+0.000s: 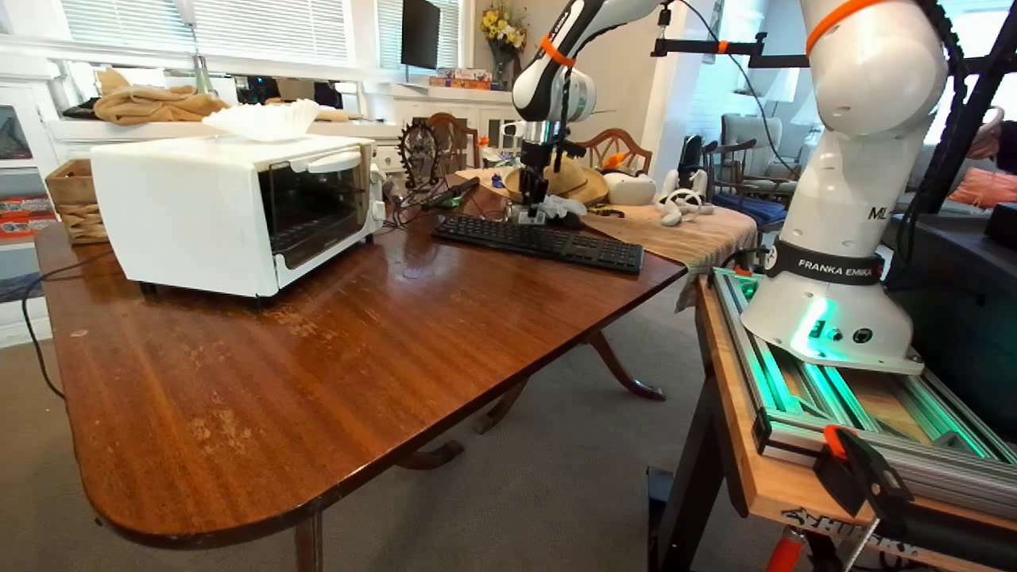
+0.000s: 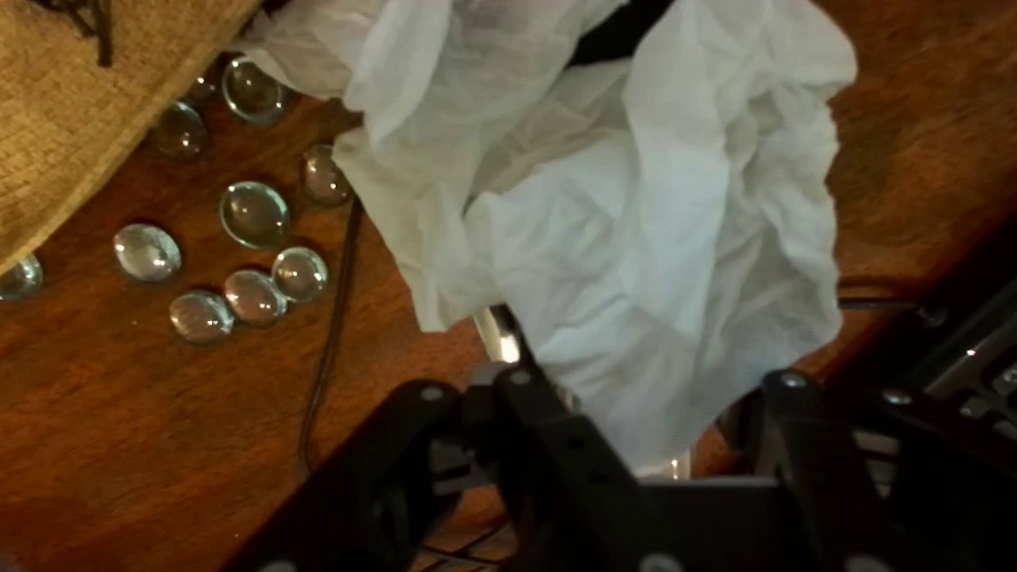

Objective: Put the white paper plate and the glass container on the microwave

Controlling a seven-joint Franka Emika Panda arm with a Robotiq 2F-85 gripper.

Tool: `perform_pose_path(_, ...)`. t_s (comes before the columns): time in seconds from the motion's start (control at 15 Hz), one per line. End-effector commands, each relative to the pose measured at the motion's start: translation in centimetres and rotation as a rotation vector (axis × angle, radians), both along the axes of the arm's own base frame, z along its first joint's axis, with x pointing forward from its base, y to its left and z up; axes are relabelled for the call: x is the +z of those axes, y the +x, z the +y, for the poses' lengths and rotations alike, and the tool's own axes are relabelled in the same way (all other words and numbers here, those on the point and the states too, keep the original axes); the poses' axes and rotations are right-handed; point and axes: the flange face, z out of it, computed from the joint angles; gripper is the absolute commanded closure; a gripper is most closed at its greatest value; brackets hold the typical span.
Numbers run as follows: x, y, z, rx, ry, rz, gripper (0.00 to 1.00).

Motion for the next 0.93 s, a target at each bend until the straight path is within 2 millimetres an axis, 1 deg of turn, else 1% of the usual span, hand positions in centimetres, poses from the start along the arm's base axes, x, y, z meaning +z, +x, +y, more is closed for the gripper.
perform_pose_path(0.0,0.7,0.5,0.3,0.002,0.003,-0.020,0.76)
perform_pose_path(0.33,2.5,0.9,0.9,-0.058,0.051,-0.134,0.76)
perform_pose_path(0.53,3.6,1.2,0.9,-0.110,0.078,-0.221,0.76)
perform_pose_path(0.67,4.4,1.2,0.8,-0.136,0.084,-0.292,0.76)
perform_pose_path(0.87,6.2,1.4,0.9,-0.170,0.081,-0.433,0.76)
